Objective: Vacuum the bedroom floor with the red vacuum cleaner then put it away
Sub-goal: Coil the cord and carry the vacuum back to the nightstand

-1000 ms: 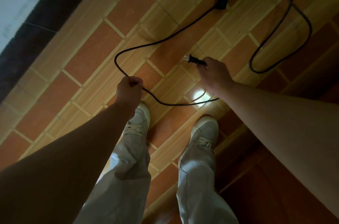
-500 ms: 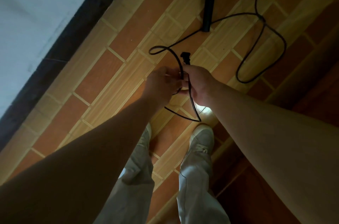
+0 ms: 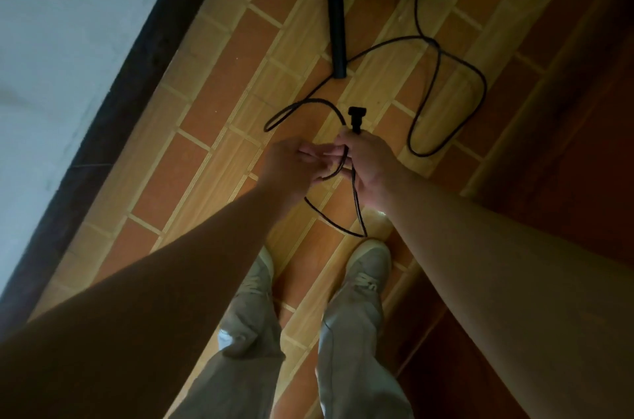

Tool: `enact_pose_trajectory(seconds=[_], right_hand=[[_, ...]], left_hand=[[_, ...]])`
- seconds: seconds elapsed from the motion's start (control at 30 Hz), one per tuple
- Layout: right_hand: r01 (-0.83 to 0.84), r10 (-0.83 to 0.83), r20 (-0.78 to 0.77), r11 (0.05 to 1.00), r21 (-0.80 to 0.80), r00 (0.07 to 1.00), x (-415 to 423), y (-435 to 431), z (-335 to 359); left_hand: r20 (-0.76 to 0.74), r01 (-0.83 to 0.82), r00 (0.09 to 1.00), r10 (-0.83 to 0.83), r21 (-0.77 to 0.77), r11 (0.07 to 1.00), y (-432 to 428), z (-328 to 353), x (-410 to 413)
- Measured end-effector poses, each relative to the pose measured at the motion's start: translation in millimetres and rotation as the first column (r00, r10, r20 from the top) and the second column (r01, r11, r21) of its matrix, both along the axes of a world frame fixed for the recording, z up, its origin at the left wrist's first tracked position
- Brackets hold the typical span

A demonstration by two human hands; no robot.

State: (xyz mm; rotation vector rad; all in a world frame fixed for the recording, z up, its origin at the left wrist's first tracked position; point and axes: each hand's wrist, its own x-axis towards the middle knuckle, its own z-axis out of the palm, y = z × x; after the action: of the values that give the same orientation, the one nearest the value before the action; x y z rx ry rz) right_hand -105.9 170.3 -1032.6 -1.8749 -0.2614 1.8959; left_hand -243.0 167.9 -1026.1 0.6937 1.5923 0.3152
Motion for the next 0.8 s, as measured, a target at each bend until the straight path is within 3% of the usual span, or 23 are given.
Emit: enact_pose_trajectory(seconds=[0.13, 0.23, 0.4, 0.57, 0.8], right_hand=[[0.198, -0.198, 0.033, 0.98, 0.001, 0.98, 27, 4, 8], [0.157, -0.154, 0.152, 0.988, -0.008, 0.976, 52, 2, 21], [0.196, -0.204, 0.321, 0.979, 0.056, 0.925, 91, 0, 47], [0.259, -0.249, 0.338, 0.966, 0.016, 0.908, 111, 17, 46], [0.443, -0.413, 0.293, 0.895, -0.043, 0.862, 129, 53, 26]], left_hand=[[-0.185, 0.126, 0.978, -0.096, 0.158, 0.979, 5, 10, 2], [-0.303, 0.28, 0.931, -0.202, 0.24, 0.93, 15, 27, 7], [-0.417, 0.461, 0.833, -0.364, 0.16, 0.873, 37, 51, 24], [-0.363, 0.616, 0.749, -0.555, 0.07, 0.785, 66, 46, 56], [-0.259, 0.765, 0.61, -0.749, -0.053, 0.641, 95, -11, 82]])
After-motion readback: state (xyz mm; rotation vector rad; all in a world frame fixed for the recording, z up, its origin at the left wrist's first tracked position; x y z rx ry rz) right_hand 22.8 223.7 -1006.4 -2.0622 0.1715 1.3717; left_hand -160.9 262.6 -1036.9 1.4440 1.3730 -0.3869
